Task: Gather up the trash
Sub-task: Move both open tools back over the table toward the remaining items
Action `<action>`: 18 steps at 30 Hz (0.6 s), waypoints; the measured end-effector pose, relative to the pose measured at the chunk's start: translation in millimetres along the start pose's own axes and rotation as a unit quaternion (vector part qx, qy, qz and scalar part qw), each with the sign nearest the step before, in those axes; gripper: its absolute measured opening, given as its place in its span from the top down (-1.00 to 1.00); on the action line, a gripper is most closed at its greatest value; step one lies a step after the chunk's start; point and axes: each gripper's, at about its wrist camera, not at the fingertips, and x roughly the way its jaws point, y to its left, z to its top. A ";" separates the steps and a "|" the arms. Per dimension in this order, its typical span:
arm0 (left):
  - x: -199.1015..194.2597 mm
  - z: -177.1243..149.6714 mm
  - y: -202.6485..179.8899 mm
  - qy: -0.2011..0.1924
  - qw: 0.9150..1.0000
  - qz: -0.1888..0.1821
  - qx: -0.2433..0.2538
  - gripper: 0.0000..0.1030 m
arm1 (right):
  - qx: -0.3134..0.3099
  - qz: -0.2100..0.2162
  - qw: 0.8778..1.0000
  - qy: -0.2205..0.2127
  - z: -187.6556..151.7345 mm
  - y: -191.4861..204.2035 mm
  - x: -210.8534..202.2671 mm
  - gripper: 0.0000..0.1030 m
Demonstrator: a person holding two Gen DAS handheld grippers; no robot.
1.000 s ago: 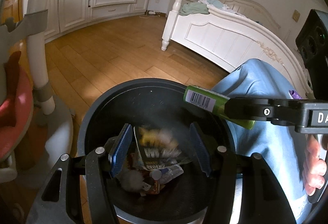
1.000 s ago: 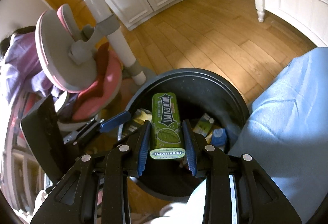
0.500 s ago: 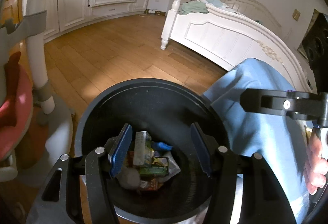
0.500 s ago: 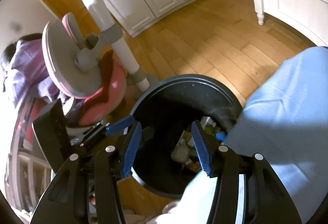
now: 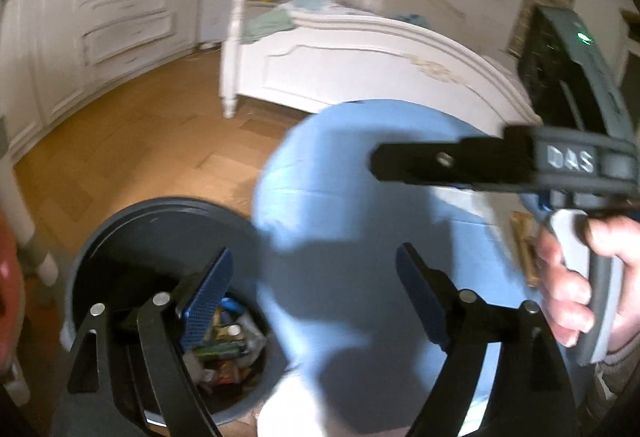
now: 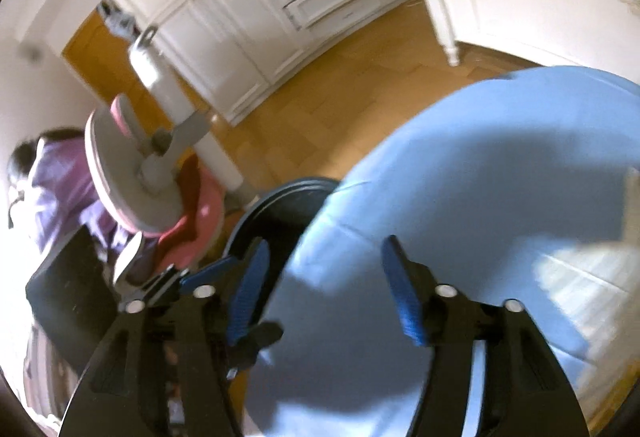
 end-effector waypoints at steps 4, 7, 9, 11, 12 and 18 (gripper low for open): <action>7.5 2.9 -44.5 0.011 0.999 -0.025 0.039 -0.61 | 0.017 -0.012 0.999 -0.024 -3.5 -27.9 -30.1 -0.22; 16.6 1.7 -80.0 0.023 0.996 -0.039 0.072 -0.61 | 0.028 -0.029 0.998 -0.042 -7.7 -53.8 -54.5 -0.22; 22.2 0.2 -101.2 0.030 0.994 -0.051 0.091 -0.64 | 0.037 -0.042 0.997 -0.052 -11.3 -74.4 -71.4 -0.22; 28.5 -0.2 -121.7 0.036 0.992 -0.060 0.109 -0.68 | 0.049 -0.049 0.996 -0.060 -14.7 -92.7 -86.0 -0.22; 31.1 0.3 -129.4 0.038 0.990 -0.064 0.116 -0.68 | 0.056 -0.052 0.995 -0.065 -16.7 -101.9 -93.5 -0.22; 52.3 2.7 -174.3 0.055 0.983 -0.083 0.153 -0.68 | 0.080 -0.077 0.990 -0.089 -27.5 -150.1 -132.3 -0.22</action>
